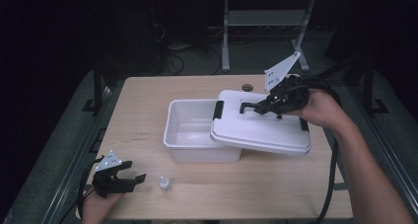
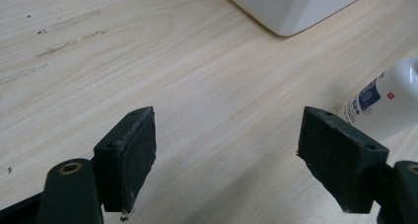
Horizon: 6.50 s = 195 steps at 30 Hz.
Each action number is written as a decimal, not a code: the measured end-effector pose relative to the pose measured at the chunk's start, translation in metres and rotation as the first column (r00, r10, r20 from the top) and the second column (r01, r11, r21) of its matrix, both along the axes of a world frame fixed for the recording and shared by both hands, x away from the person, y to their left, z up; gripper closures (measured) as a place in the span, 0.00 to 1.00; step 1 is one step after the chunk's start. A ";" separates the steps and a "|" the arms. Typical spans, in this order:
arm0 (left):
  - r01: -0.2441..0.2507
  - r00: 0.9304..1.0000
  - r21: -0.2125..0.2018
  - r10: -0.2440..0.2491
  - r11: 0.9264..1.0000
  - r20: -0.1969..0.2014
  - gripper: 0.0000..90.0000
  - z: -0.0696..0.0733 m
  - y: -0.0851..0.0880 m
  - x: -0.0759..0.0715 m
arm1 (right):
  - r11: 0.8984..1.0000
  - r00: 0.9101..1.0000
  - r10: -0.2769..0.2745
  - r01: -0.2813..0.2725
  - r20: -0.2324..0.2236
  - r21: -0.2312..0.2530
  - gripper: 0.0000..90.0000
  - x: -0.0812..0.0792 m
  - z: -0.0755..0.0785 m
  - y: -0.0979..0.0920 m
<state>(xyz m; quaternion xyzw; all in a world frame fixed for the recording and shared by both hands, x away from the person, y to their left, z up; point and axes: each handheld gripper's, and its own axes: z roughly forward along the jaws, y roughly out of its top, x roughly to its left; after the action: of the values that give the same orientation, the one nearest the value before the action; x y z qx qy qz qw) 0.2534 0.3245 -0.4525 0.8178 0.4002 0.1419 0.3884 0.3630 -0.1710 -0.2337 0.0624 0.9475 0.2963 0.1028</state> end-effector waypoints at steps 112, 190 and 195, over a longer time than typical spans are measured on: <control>-0.001 1.000 0.017 0.002 1.000 -0.011 0.25 -0.003 0.000 0.001 | 0.993 0.981 -0.114 0.117 -0.160 0.007 0.93 -0.016 -0.115 -0.098; 0.313 0.950 0.196 -0.305 0.929 -0.068 0.28 0.039 -0.009 -0.012 | 0.967 0.950 -0.199 0.230 -0.240 0.110 0.44 -0.034 -0.163 -0.101; 0.371 0.929 0.212 -0.363 0.904 -0.076 0.30 0.046 -0.020 -0.013 | 0.968 0.952 -0.195 0.226 -0.237 0.112 0.43 -0.035 -0.163 -0.101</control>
<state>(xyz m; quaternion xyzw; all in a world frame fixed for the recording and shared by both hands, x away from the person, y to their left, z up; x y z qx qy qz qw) 0.2409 0.3041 -0.4063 0.9191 0.2276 0.0960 0.3071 0.3279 -0.2724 -0.3966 0.2033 0.9182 0.3394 0.0220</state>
